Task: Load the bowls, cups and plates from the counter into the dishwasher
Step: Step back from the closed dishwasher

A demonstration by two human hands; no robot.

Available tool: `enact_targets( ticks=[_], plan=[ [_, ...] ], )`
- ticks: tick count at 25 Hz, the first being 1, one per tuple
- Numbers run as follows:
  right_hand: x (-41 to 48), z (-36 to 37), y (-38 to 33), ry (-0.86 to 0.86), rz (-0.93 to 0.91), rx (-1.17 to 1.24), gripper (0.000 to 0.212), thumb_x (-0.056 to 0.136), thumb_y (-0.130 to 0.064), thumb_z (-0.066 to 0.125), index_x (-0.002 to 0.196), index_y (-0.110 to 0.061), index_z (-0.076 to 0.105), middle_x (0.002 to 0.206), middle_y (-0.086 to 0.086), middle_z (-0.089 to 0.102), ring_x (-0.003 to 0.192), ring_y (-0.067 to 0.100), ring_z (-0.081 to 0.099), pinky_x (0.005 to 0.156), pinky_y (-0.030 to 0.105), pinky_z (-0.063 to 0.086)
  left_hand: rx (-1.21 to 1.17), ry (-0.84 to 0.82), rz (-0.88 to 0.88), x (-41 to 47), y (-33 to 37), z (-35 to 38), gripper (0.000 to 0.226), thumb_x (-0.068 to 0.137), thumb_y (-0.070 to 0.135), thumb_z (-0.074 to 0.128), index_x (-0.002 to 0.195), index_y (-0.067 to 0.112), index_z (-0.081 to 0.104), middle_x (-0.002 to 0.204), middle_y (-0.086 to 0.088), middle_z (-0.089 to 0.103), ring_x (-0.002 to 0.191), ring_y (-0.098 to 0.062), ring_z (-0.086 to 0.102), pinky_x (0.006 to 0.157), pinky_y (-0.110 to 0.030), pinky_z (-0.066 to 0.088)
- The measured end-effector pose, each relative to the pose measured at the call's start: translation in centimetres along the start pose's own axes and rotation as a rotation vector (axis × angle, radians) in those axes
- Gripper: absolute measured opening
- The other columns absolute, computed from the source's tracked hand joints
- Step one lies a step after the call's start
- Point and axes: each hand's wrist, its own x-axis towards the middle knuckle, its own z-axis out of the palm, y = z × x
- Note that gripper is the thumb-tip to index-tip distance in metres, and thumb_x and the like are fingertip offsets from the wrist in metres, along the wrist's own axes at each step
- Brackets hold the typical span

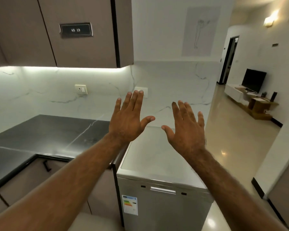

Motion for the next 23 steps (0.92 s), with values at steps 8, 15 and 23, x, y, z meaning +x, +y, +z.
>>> enact_targets(
  ticks=[8, 15, 23],
  plan=[
    [7.8, 1.5, -1.4, 0.067, -0.003, -0.022, 0.086, 0.091, -0.071, 0.022, 0.161, -0.023, 0.008, 0.169, 0.005, 0.006, 0.156, 0.026, 0.007, 0.123, 0.059, 0.010, 0.001, 0.105, -0.019, 7.5, -5.8, 2.4, 0.103, 0.086, 0.086, -0.006, 0.165, 0.019, -0.005, 0.173, -0.001, -0.006, 0.159, -0.025, -0.006, 0.128, -0.051, 0.000],
    [17.3, 7.5, -3.1, 0.087, 0.025, -0.043, 0.084, 0.095, -0.067, 0.036, 0.161, -0.023, 0.009, 0.169, 0.005, 0.005, 0.156, 0.027, 0.007, 0.123, 0.059, 0.009, -0.067, 0.139, 0.028, 16.1, -11.4, 8.2, 0.099, 0.092, 0.083, 0.004, 0.165, 0.017, 0.004, 0.172, -0.003, 0.004, 0.158, -0.027, 0.003, 0.127, -0.052, 0.006],
    [25.8, 11.6, -2.0, 0.139, 0.061, -0.065, 0.083, 0.096, -0.065, 0.040, 0.161, -0.023, 0.009, 0.169, 0.004, 0.005, 0.156, 0.024, 0.005, 0.123, 0.057, 0.008, -0.157, 0.169, 0.060, 24.9, -13.0, 13.5, 0.096, 0.093, 0.081, 0.008, 0.165, 0.018, 0.001, 0.173, -0.002, 0.001, 0.159, -0.025, 0.002, 0.128, -0.051, 0.009]
  ],
)
